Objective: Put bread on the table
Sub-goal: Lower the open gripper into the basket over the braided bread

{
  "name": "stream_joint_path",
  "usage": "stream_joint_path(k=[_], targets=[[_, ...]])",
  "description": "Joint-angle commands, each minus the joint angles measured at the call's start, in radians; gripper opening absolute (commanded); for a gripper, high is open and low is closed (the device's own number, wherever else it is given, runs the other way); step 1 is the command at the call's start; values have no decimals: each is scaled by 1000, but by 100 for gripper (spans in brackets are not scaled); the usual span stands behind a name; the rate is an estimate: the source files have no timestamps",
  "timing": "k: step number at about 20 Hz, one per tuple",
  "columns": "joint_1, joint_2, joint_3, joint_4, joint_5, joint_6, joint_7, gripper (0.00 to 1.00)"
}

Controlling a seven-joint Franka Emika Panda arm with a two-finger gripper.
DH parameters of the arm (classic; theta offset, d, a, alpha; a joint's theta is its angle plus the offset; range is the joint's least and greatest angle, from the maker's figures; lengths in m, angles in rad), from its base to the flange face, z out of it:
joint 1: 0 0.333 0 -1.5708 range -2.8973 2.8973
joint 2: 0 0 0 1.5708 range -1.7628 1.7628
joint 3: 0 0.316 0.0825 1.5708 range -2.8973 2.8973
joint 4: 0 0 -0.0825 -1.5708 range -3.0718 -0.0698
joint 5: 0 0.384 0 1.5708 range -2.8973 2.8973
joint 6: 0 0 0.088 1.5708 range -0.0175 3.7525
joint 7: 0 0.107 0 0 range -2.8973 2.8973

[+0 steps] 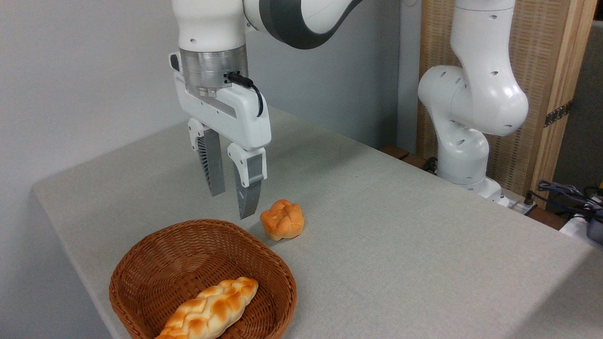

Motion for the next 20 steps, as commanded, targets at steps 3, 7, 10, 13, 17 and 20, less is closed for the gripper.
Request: stream_joint_path(k=[3,7,10,13,17,20], targets=[[-4,39,19,7,-10,136,0,100],[-5,104,62,7,-9,239,3,100],[-4,160,91,7,-7,301,8,100],[-4,209,119,8,-2,334,8,100],[-4,254,120,8,-2,356,8,100],[-4,286,120,8,-2,393,8,100]])
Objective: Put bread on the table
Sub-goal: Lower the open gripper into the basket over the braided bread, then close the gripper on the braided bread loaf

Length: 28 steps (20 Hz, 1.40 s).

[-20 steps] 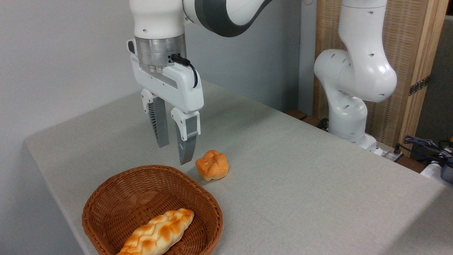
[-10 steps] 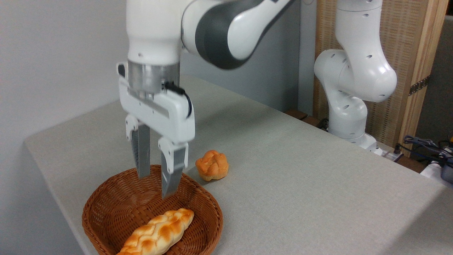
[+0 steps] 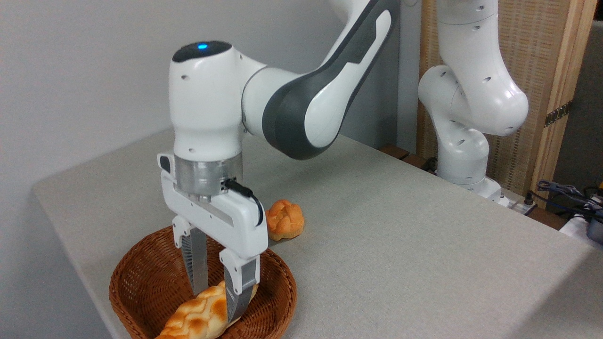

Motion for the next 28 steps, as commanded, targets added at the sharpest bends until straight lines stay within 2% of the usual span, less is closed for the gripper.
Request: stream_joint_path(k=[1,10,11,12,14,15,28], targets=[[-7,39,10,9,-2,44,5,100],[-8,62,2,9,-2,59,7,100],[-8,62,1,9,-1,59,8,94],[-8,62,-1,9,1,59,10,81],[-8,62,-4,9,-1,59,18,46],[-8,62,-4,9,-1,59,18,39],[-13,48,-10,12,-4,59,15,38]])
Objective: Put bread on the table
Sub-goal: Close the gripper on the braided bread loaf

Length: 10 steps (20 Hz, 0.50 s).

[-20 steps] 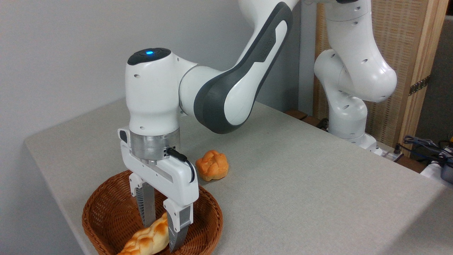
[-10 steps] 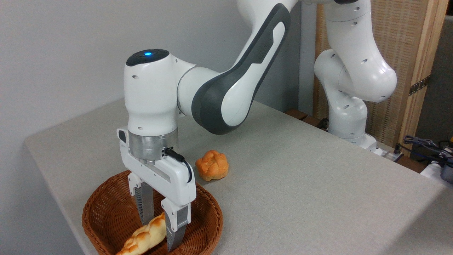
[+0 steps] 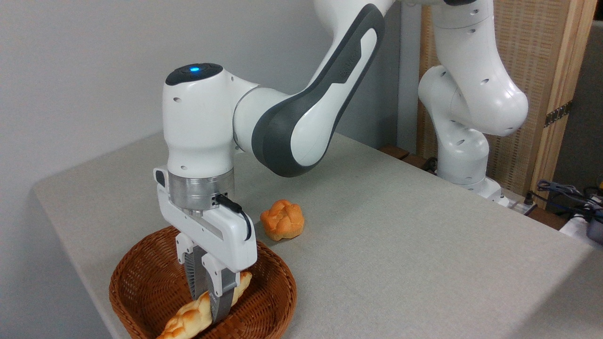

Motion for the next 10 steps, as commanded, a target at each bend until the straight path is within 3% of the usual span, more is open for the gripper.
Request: stream_joint_path(k=[1,4,10], targets=[[-3,-9,3,7,-7,17,11,38],[-8,-56,2,7,-15,-14,8,38],[-8,-145,-15,7,-16,-185,12,39]])
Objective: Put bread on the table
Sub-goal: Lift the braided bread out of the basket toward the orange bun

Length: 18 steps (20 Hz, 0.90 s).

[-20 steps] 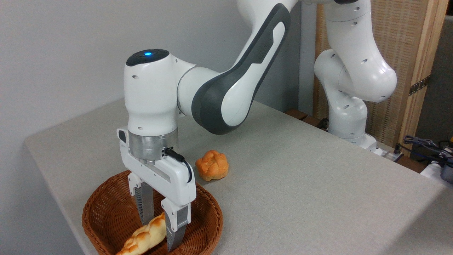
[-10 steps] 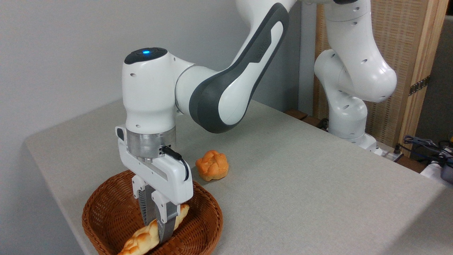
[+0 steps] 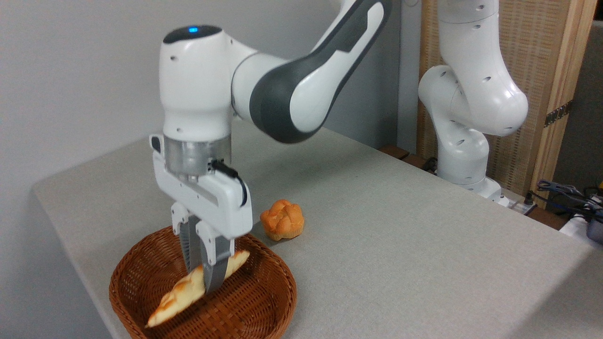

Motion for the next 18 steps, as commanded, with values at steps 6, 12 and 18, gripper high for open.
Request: stream_joint_path(k=[6,12,18], targets=[[0,-138,11,-10,-16,-257,19,40],[2,-233,16,-62,-15,-456,75,42],[2,-356,31,-202,-15,-507,136,45]])
